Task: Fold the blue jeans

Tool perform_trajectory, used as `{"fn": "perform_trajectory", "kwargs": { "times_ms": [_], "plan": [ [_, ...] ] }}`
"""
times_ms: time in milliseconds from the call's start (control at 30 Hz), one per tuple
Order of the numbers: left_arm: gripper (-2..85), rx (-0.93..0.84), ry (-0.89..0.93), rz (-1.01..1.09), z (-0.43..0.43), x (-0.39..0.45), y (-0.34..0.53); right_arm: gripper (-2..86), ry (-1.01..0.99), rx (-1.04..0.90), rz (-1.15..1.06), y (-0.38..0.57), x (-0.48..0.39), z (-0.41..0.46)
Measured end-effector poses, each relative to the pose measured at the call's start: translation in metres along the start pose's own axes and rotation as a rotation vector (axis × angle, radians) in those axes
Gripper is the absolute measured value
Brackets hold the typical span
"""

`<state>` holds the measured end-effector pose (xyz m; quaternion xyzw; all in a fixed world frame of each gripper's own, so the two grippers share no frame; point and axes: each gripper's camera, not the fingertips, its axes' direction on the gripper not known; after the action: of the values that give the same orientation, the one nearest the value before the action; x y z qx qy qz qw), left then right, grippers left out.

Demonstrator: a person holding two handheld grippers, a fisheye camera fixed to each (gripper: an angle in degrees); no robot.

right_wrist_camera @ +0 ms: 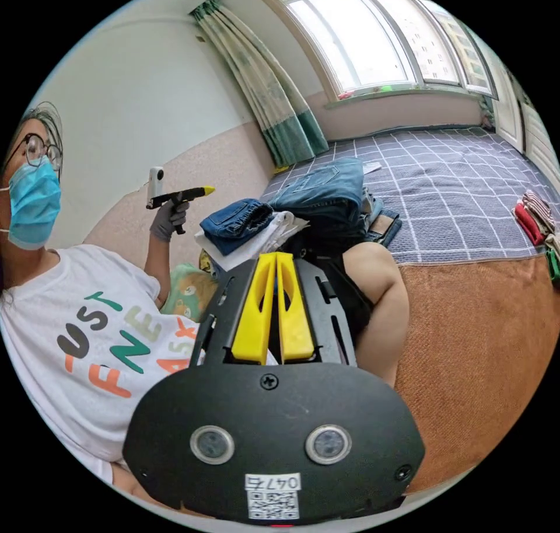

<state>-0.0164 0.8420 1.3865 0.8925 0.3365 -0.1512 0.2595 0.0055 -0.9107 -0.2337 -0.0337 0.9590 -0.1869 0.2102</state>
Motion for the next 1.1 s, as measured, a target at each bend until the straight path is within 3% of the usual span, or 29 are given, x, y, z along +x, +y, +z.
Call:
{"fn": "perform_trajectory", "kwargs": {
  "times_ms": [133,233,267,367,400,600,700,967,1100],
  "plan": [
    [-1.0,-0.123,0.029,0.008,0.057,0.01,-0.031,-1.3,-0.029,0.078,0.059,0.04,0.019,-0.04],
    [-1.0,-0.204,0.003,-0.092,0.113,-0.008,-0.024,-1.1,-0.166,0.216,0.026,0.077,0.026,-0.075],
    [-1.0,-0.267,-0.005,-0.146,0.144,-0.023,-0.007,-0.9,-0.266,0.271,-0.052,0.089,0.024,-0.094],
    [-1.0,-0.113,0.229,-0.392,0.159,-0.062,0.033,1.5,-0.498,0.349,-0.41,0.111,-0.013,-0.159],
    [-1.0,-0.085,0.261,-0.407,0.156,-0.063,0.033,3.8,-0.477,0.364,-0.523,0.117,-0.037,-0.19],
    [-1.0,-0.152,0.109,-0.359,0.162,-0.024,-0.02,12.2,-0.407,0.366,-1.148,0.146,-0.183,-0.326],
    [-1.0,-0.072,0.181,-0.29,0.171,0.01,-0.063,12.6,-0.432,0.452,-1.381,0.171,-0.22,-0.37],
    [-1.0,-0.046,0.481,0.156,0.273,0.137,-0.157,0.1,-0.576,0.899,-1.521,0.221,-0.219,-0.422],
    [-1.0,-0.071,0.71,0.205,0.372,0.163,-0.177,-0.6,-0.556,0.996,-1.641,0.23,-0.244,-0.437]
  ]
}}
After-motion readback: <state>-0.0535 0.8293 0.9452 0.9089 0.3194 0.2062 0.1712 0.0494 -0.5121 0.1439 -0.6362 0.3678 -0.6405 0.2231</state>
